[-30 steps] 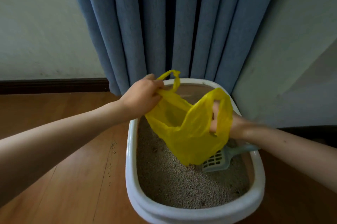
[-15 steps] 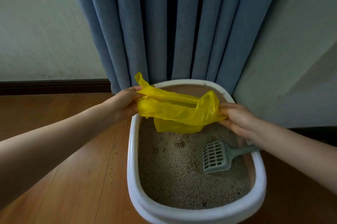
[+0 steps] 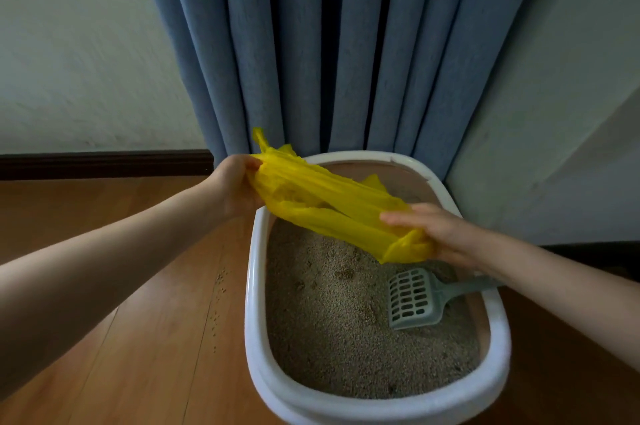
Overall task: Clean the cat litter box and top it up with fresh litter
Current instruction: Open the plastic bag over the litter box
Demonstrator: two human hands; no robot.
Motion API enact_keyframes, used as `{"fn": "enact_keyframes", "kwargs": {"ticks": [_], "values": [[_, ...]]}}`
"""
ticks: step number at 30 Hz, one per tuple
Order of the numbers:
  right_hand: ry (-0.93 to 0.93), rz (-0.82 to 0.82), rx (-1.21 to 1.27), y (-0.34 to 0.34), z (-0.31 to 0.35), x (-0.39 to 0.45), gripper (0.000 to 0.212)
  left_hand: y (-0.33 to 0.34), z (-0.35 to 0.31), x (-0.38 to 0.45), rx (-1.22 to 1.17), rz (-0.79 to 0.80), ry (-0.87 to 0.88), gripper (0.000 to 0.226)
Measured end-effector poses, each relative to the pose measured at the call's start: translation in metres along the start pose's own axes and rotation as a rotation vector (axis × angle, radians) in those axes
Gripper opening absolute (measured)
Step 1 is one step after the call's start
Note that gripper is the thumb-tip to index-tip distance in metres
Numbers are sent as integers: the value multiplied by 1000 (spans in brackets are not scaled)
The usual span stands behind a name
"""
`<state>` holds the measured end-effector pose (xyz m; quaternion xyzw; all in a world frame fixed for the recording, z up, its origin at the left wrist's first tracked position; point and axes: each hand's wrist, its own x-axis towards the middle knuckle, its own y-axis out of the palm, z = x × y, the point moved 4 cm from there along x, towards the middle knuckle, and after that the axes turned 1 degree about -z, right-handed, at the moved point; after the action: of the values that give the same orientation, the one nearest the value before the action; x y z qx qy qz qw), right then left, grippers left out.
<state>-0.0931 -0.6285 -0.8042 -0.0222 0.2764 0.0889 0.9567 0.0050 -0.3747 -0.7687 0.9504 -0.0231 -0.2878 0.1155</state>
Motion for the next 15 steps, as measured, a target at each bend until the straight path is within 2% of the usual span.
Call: {"fn": "enact_keyframes", "kwargs": {"ticks": [1,2,4,5,8,9,10,12,14,15], "values": [[-14,-75,-75,-3,-1,4,56,-3,2,3,34,9,-19,21],[-28,-169,-55,-9,-2,8,46,-6,5,6,70,7,-47,27],[-23,-311,154,-20,-2,11,31,-12,11,4,157,24,-87,37],[-27,-335,281,-24,0,12,30,-15,12,3,207,74,-93,41],[-23,-329,546,-30,4,13,26,-18,21,-1,480,288,-118,83],[-3,-319,590,-28,5,12,24,-19,24,3,612,278,-83,79],[20,-303,594,-26,5,12,24,-20,25,7,682,201,-13,64],[60,-226,510,-14,5,8,23,-26,24,17,594,1,95,41],[82,-143,391,-5,3,3,14,-31,21,25,443,-90,149,34],[69,-105,322,-2,2,1,18,-32,18,26,430,-106,169,32]]}}
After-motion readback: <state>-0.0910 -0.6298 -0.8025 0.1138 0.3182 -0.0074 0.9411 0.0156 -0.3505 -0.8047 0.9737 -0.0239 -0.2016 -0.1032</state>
